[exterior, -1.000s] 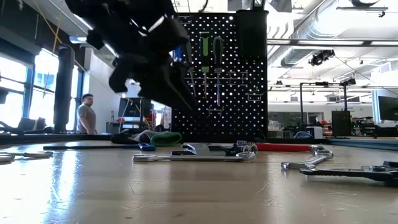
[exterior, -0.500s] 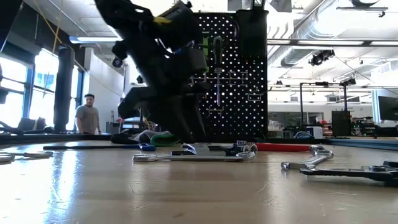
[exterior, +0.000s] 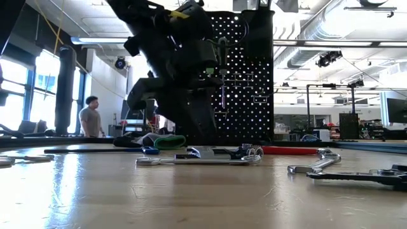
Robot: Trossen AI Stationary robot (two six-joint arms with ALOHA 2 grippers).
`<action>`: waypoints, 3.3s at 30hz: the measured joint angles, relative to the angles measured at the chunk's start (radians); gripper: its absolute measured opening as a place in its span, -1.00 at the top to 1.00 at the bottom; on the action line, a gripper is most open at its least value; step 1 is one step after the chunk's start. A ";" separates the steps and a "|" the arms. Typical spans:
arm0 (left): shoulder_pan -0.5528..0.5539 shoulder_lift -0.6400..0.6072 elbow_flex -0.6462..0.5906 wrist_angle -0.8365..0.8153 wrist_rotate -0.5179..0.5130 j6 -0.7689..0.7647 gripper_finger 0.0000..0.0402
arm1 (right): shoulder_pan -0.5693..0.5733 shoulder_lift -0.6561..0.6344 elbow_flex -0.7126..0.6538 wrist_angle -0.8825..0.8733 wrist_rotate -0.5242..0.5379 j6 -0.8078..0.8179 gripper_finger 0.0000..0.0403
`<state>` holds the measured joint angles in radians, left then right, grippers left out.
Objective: Hang tools onto peg board
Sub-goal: Put the silver socket into the black bin on the pegboard
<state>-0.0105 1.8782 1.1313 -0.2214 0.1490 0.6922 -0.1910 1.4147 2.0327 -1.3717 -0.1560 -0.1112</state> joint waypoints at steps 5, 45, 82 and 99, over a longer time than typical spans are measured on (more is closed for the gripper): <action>0.000 0.024 0.008 -0.010 0.003 0.014 0.04 | 0.031 0.000 0.000 0.010 0.056 0.002 0.08; -0.002 0.013 0.202 -0.343 0.080 0.025 0.51 | 0.221 -0.003 -0.368 0.146 0.086 0.185 0.08; 0.232 -0.302 0.422 0.326 -0.209 0.023 0.51 | 0.473 -0.002 -1.313 1.314 0.297 0.539 0.08; 0.242 0.006 0.761 0.211 -0.460 0.123 0.50 | 0.501 -0.002 -1.357 1.461 0.406 0.512 0.08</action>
<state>0.2318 1.8846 1.8922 -0.0104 -0.3114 0.8156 0.3103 1.4124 0.6754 0.0889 0.2505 0.4005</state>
